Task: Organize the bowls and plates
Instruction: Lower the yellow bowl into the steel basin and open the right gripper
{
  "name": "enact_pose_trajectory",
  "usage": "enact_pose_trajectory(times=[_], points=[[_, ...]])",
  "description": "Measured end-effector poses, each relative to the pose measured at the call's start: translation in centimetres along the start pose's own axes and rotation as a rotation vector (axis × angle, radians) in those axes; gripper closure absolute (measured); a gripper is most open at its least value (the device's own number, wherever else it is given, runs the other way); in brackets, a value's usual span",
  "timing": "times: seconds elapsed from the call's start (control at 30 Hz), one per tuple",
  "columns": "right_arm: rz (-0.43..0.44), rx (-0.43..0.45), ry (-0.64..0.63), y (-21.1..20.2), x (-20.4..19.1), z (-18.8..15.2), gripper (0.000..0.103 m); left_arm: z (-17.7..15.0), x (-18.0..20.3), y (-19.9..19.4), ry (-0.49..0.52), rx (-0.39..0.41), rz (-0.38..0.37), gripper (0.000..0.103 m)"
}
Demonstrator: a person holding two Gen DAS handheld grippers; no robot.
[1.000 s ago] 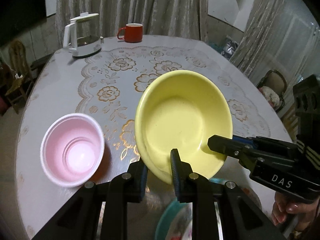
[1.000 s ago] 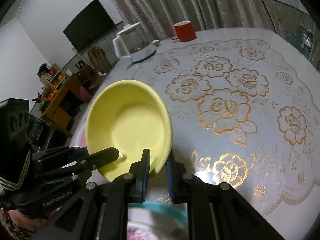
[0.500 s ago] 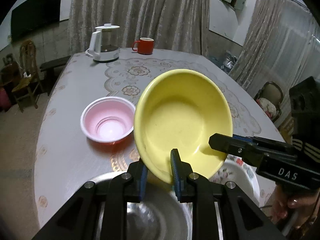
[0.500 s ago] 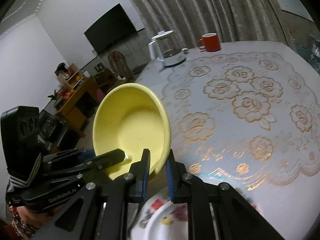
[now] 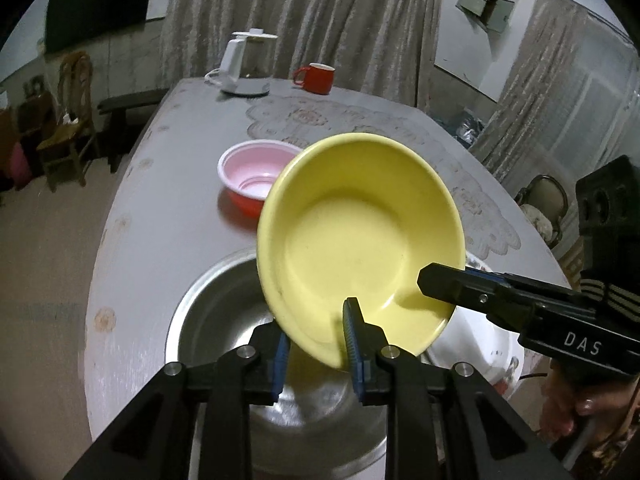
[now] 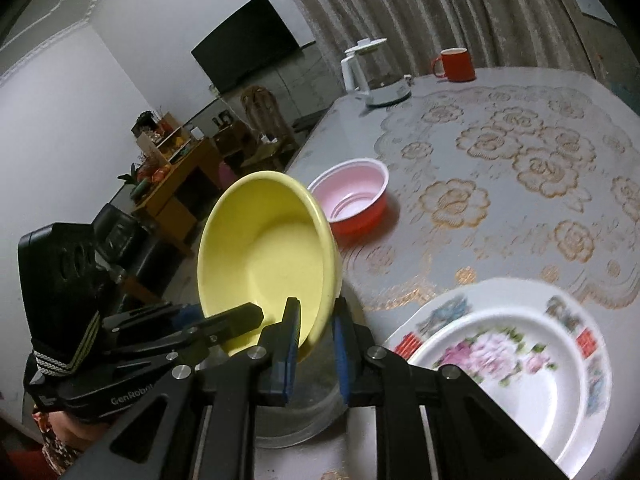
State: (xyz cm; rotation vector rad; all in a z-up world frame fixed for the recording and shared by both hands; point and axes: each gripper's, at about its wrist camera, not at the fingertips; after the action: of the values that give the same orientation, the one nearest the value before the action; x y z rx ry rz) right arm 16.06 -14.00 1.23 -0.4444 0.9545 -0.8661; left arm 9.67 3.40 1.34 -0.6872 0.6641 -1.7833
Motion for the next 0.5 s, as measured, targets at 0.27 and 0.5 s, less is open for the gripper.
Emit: enact_pose_trajectory(times=[0.27,0.5], points=[[-0.006,-0.066,0.024,1.8,-0.3,-2.5,0.087,-2.9,0.1,-0.3,0.002,-0.030,0.039,0.078],[-0.027,-0.113,0.025,2.8,-0.6,-3.9,0.086,-4.3,-0.1,0.0,0.017,-0.052,0.060,0.074]])
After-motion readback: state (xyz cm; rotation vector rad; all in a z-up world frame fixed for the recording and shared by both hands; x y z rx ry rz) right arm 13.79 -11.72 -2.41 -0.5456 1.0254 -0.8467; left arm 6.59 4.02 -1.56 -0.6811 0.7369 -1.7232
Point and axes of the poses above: each gripper's, at about its wrist camera, not at the fingertips, and y roughly the way its jaws point, x to its right, z to its top, and after that the axes turned 12 degrees about y, right-handed
